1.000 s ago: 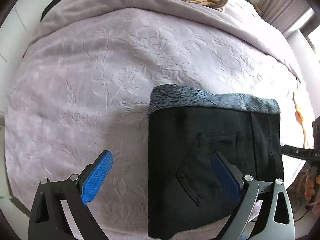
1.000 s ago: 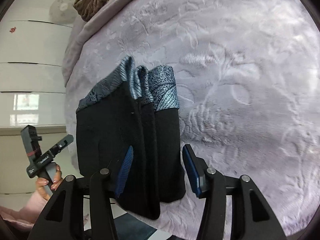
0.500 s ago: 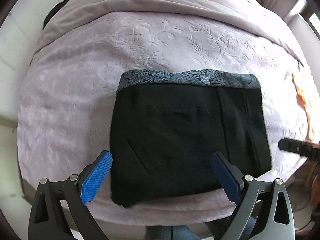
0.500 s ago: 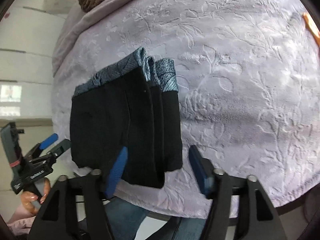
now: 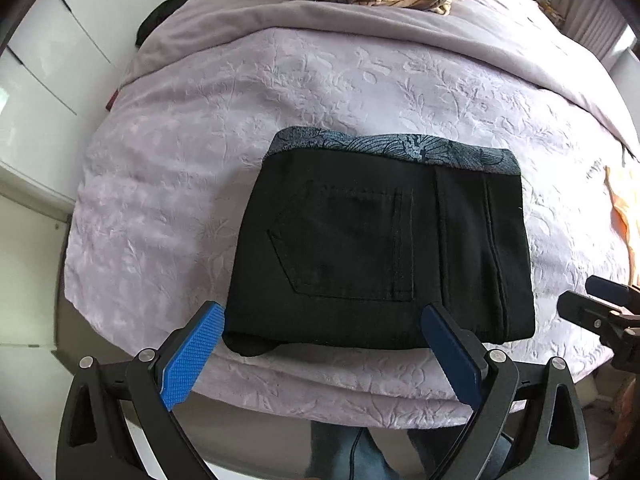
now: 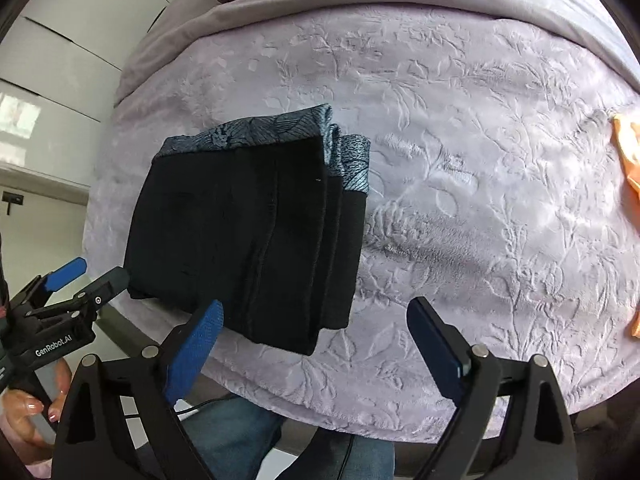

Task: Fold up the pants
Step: 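Release the trousers and pull both grippers back from the stack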

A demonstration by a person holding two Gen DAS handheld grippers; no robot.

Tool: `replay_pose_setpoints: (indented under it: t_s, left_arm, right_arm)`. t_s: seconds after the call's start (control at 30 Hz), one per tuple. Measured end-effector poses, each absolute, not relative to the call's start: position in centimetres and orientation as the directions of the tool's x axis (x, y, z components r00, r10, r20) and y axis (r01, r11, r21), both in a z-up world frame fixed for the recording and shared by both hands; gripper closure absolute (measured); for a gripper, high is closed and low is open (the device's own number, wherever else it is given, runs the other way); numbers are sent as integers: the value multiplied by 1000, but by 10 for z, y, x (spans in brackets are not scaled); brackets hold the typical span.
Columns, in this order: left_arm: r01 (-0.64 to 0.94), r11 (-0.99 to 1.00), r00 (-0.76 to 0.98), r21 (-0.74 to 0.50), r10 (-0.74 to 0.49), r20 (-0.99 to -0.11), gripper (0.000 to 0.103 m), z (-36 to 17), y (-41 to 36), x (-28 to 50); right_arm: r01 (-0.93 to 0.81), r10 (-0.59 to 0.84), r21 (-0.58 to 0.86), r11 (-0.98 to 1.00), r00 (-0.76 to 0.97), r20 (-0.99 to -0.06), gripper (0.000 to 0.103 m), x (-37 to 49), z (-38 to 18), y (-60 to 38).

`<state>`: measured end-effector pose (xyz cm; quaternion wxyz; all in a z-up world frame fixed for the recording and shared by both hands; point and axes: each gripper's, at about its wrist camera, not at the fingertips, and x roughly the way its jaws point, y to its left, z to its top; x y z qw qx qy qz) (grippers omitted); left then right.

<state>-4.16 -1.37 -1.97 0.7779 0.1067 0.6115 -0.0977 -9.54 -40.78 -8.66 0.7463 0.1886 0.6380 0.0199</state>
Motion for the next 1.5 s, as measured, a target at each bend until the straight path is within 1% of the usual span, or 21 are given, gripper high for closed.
replay_pose_setpoints:
  t_s: [0.33,0.6,0.9,1.2,1.5]
  left_arm:
    - [348,936,246,51,-39,-969,3,-24,11,-48]
    - [379,925,219,36,-51,-974,3,-33,26,-48]
    - [388,921,214,29,-60,-975,3,-34,30,-41]
    - [371,927,220,48,-38,-975,3,-33,32,-35]
    - [386,921,209,48,-36,-977,3,-35,30,-39]
  right_arm:
    - [308,229,284,908,201,-952,8,-108,-86,-365]
    - [363,189,252,897,201,-961,8,-117,-82,-333]
    - [374,136,199,906,187,-973,8,-116,-75,-316]
    - [348,75,136,927,183,-980,8,-107,-68,-312]
    - [344,72,129,930,176,-982,8,-106,-70,-308]
